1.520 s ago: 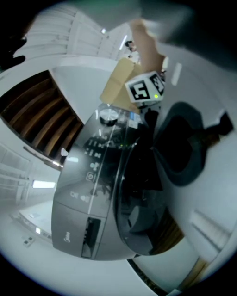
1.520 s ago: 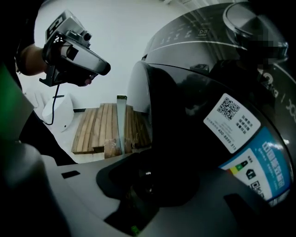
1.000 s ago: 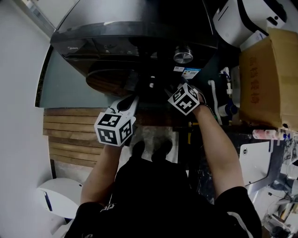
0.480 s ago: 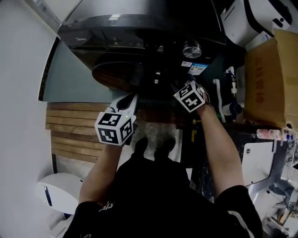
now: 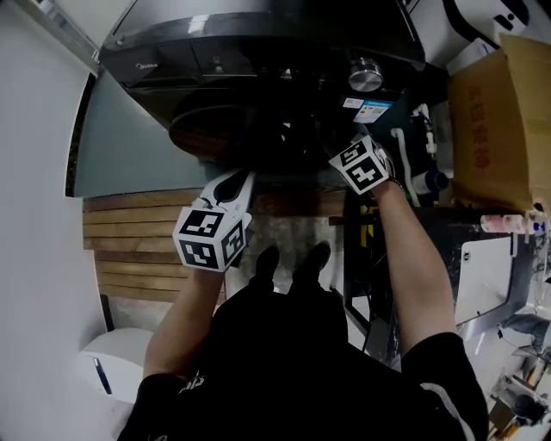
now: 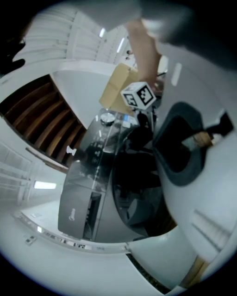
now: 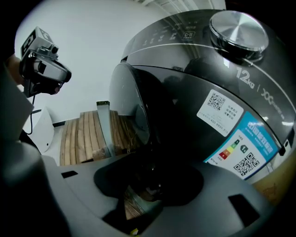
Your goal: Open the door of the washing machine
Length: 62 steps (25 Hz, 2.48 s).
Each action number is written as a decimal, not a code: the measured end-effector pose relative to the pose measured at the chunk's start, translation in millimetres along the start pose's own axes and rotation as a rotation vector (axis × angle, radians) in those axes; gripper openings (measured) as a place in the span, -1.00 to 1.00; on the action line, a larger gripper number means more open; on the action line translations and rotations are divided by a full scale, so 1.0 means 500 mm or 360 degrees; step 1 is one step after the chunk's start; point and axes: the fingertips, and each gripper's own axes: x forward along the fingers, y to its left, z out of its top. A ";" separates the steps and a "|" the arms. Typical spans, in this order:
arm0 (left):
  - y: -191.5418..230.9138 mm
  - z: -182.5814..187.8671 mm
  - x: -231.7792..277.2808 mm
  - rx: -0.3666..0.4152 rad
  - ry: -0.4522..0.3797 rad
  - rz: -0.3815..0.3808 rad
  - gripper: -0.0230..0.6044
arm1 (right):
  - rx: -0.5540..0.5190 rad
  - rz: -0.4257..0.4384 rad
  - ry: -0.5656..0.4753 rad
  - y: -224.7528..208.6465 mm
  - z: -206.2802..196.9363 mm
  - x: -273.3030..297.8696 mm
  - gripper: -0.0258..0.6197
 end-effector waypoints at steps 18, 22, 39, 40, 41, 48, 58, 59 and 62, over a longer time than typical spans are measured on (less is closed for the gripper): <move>0.045 0.001 -0.016 -0.0039 -0.0037 -0.0012 -0.90 | 0.0009 0.0109 -0.0068 0.094 -0.023 -0.052 -0.47; 0.012 0.007 -0.007 -0.0052 -0.0065 -0.0047 -0.90 | 0.0114 0.0082 -0.0119 0.161 -0.036 -0.086 -0.49; -0.117 -0.083 -0.095 0.0082 0.0040 0.0102 -0.33 | 0.0254 0.0304 -0.0302 0.368 -0.044 -0.188 -0.69; -0.117 -0.085 -0.096 0.0091 0.0039 0.0116 -0.31 | 0.0254 0.0313 -0.0313 0.377 -0.042 -0.192 -0.70; -0.116 -0.084 -0.098 0.0090 0.0031 0.0128 -0.29 | 0.0253 0.0318 -0.0325 0.384 -0.037 -0.198 -0.70; -0.100 -0.078 -0.142 -0.0016 -0.0049 0.0210 -0.22 | 0.0282 0.0436 -0.0399 0.471 -0.019 -0.232 -0.73; -0.069 -0.117 -0.219 -0.0080 -0.0029 0.0334 -0.21 | 0.0167 0.0648 -0.0404 0.621 -0.005 -0.283 -0.73; -0.067 -0.120 -0.225 -0.0073 -0.0018 0.0334 -0.21 | 0.0160 0.0664 -0.0402 0.636 0.000 -0.285 -0.73; -0.059 -0.131 -0.244 -0.0054 0.0003 0.0330 -0.21 | 0.0148 0.0703 -0.0395 0.680 0.017 -0.287 -0.72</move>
